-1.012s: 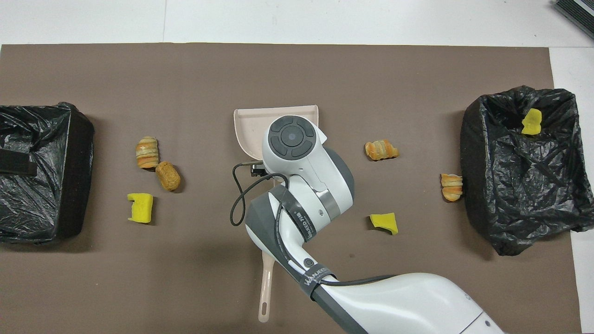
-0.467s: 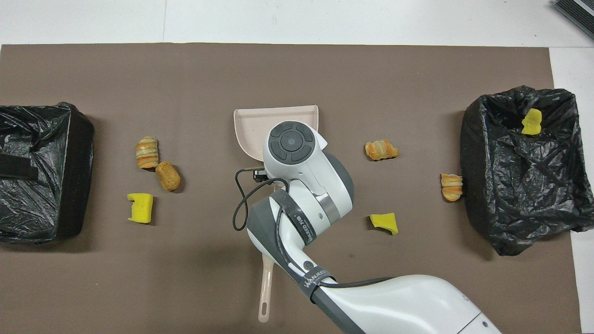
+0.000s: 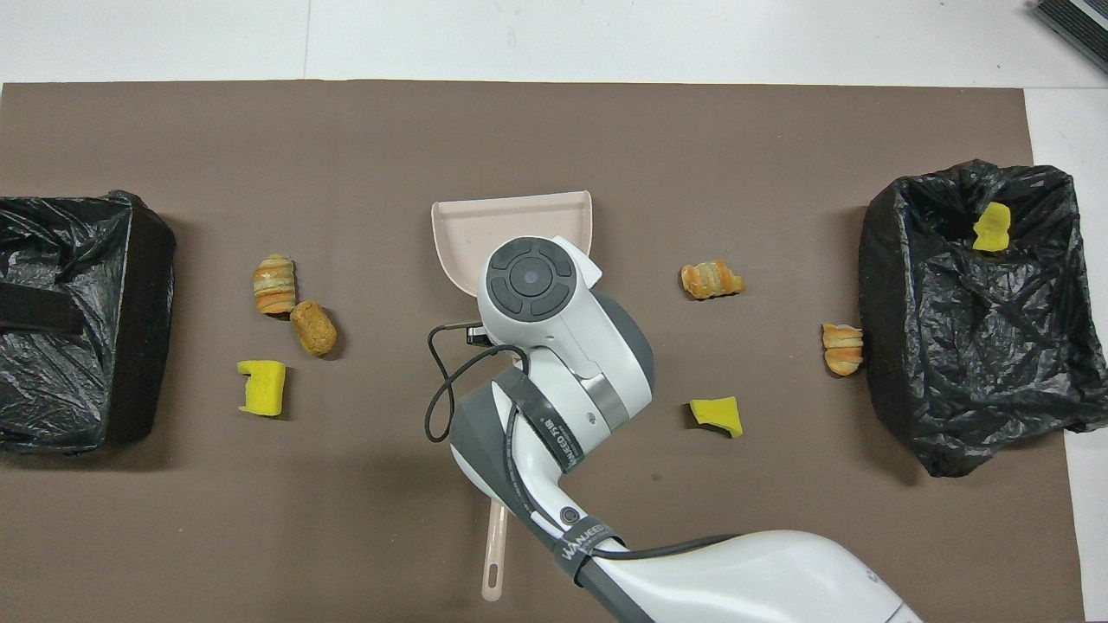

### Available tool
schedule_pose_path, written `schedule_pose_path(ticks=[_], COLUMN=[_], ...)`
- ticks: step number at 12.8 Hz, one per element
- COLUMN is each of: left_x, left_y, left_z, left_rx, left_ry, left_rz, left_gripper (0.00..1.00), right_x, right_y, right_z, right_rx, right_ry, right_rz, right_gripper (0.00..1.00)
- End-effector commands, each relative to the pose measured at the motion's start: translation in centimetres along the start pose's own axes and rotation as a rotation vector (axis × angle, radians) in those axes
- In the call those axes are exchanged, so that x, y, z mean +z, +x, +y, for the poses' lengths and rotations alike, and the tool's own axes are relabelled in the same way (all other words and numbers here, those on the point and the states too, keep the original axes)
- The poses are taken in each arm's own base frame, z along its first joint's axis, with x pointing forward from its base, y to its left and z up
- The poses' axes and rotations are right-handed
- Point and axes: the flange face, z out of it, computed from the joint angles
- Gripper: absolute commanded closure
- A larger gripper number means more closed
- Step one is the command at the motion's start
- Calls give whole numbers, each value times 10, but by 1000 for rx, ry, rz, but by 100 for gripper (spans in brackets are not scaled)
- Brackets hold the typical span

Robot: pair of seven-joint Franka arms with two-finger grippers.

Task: Sweep and dump trash in bin
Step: 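Reach the right gripper to the beige dustpan handle and grasp it, then lift the dustpan with the right gripper while the left gripper grasps the brush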

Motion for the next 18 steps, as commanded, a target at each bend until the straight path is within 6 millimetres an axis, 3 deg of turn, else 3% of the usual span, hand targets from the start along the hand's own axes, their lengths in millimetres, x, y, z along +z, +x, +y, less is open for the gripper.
schedule_pose_path(ticks=[1, 2, 4, 6, 8, 11, 13, 15, 16, 18], left_x=[13, 22, 49, 83, 109, 137, 171, 207, 235, 259], left_y=[-12, -12, -22, -39, -72, -127, -158, -187, -201, -206], left_z=[21, 29, 68, 122, 173, 231, 271, 298, 312, 320], left_rx=[39, 52, 106, 108, 112, 143, 191, 205, 232, 248], left_ry=[13, 5, -6, -1, 5, 16, 30, 28, 42, 21], left_rz=[-4, -24, -69, -57, -46, -45, -63, -53, -72, -49], left_gripper=[0, 0, 0, 0, 0, 0, 0, 0, 0, 0], right_x=[-51, -67, -92, -114, -125, -129, -128, -126, -124, -121], right_y=[7, 11, 8, 18, 26, 38, 45, 51, 53, 54], right_z=[26, 42, 56, 95, 130, 175, 199, 225, 233, 242], right_rx=[-40, -62, -176, -244, -388, -547, -677, -774, -827, -932], right_ry=[20, 23, 21, 17, 7, -3, -11, -12, -15, -49], right_rz=[28, 33, 32, 27, 5, -22, -30, -41, -46, -64], right_gripper=[100, 100, 100, 100, 100, 100, 100, 100, 100, 100])
